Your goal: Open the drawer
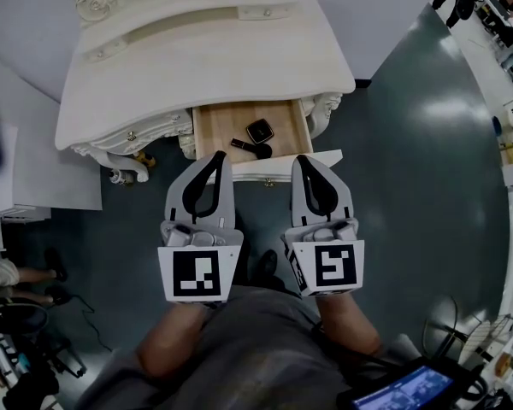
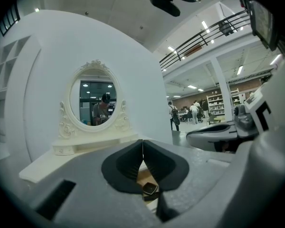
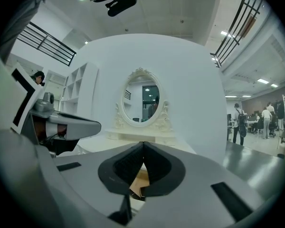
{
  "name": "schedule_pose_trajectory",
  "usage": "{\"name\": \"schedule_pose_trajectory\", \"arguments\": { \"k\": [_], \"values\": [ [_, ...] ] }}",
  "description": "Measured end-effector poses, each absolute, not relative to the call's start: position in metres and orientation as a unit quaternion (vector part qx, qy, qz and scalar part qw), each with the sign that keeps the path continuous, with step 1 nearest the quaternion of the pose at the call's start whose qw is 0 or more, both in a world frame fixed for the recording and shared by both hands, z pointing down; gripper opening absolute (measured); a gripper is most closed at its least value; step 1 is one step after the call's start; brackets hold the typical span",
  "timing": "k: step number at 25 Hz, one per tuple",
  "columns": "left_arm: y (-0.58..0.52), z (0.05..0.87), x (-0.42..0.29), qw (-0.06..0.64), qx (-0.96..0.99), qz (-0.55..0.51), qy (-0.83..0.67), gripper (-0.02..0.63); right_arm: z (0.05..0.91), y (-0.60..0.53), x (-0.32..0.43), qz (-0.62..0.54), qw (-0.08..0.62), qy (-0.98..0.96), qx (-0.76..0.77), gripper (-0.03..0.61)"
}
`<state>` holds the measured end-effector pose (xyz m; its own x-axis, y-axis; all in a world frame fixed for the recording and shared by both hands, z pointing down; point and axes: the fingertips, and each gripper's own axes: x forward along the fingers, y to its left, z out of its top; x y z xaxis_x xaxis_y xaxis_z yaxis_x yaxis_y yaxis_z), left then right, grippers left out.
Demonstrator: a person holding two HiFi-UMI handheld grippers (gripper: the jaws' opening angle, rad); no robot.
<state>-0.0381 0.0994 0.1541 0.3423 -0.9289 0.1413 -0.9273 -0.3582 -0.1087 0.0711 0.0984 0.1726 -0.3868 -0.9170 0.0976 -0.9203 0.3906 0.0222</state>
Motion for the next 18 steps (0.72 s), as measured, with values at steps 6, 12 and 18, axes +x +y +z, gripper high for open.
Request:
{"name": "schedule_pose_trajectory", "arguments": {
  "k": [6,12,18],
  "values": [
    [0.0955,0.1565,-0.0351,0.007,-0.822,-0.094,0.561,0.015,0.1751,0.0947,0.0718,0.020,0.044,-0.832,0.553,0.012],
    [0.0934,0.1565,-0.0334,0.007,-0.825,-0.099,0.556,0.015,0.1762,0.0931,0.0721,0.025,0.044,-0.830,0.556,0.012],
    [0.0890,0.1580,-0.0330,0.010,-0.827,-0.101,0.553,0.015,0.1778,0.0878,0.0710,0.025,0.043,-0.829,0.557,0.012]
  ]
}}
